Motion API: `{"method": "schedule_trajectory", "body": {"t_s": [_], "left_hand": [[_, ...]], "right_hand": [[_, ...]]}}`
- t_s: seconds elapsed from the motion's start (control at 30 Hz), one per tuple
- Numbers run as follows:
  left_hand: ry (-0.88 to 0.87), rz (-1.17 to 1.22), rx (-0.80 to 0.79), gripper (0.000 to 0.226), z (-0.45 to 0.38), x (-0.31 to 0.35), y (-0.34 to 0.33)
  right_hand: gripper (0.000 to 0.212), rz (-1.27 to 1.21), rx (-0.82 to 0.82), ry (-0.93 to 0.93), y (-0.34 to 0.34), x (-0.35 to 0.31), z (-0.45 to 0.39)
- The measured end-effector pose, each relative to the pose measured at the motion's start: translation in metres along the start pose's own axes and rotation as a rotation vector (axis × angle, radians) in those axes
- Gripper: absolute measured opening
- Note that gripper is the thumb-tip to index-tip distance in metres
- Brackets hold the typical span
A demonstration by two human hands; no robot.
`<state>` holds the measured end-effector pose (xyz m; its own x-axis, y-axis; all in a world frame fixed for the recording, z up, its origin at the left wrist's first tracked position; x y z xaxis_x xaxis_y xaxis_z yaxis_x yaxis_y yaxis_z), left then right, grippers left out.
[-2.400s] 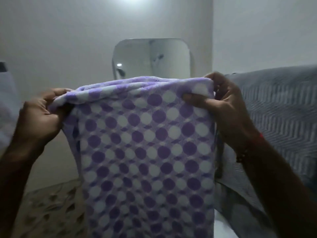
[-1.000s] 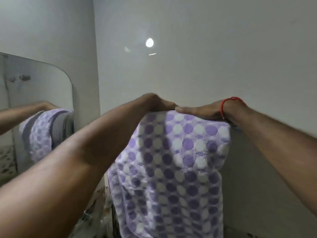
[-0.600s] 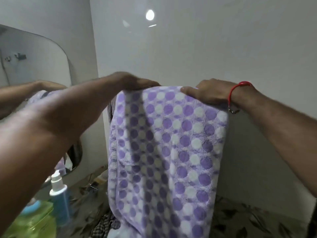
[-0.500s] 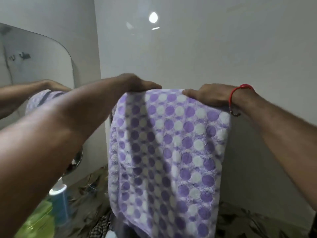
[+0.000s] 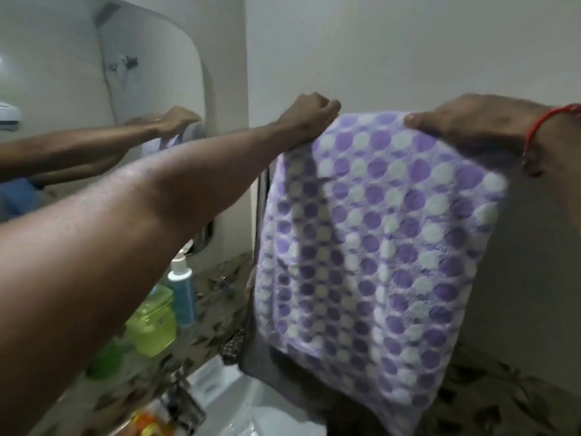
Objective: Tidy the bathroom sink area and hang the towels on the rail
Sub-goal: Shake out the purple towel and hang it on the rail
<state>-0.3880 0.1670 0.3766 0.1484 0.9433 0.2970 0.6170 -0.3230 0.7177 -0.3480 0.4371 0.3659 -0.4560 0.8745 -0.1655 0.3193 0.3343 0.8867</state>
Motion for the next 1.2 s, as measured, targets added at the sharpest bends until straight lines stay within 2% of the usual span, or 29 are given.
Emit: {"method": "schedule_trajectory", "body": {"t_s": [0.07, 0.2, 0.3, 0.5, 0.73, 0.93, 1.07, 1.2], "left_hand": [[-0.062, -0.053, 0.09, 0.047, 0.029, -0.009, 0.003], [-0.094, -0.244, 0.152, 0.052, 0.074, -0.03, 0.014], [-0.083, -0.352, 0.136, 0.053, 0.111, -0.057, 0.026], [0.007, -0.578, 0.128, 0.054, 0.198, -0.12, 0.055], [0.218, -0.732, 0.168, 0.055, 0.3, -0.172, 0.076], [0.336, -0.766, 0.305, 0.055, 0.366, -0.171, 0.086], [0.392, -0.755, 0.373, 0.055, 0.412, -0.165, 0.071], [0.413, -0.75, 0.44, 0.042, 0.468, -0.162, 0.034]], "right_hand": [[0.089, 0.1, 0.096, 0.031, 0.002, -0.01, 0.0], [0.071, 0.211, 0.273, 0.135, -0.009, -0.053, -0.002], [0.062, 0.215, 0.307, 0.238, -0.031, -0.093, -0.004], [0.052, 0.155, 0.524, 0.478, -0.098, -0.149, 0.001], [0.053, -0.22, 0.469, 0.679, -0.169, -0.221, 0.027], [0.052, -0.505, 0.389, 0.769, -0.229, -0.263, 0.066], [0.05, -0.632, 0.351, 0.765, -0.277, -0.274, 0.096], [0.039, -0.703, 0.32, 0.766, -0.332, -0.272, 0.126]]}}
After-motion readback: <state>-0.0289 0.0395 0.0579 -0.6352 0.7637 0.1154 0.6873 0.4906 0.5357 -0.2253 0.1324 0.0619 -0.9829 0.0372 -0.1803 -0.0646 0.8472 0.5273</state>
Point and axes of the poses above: each hand's wrist, its own z-axis away from the middle knuckle, its own y-axis out of the back of the hand, x = y × z, the point moved 4 cm from there along -z, towards the middle knuckle, and after that the axes turned 1 degree about y, right-handed, at the moved point
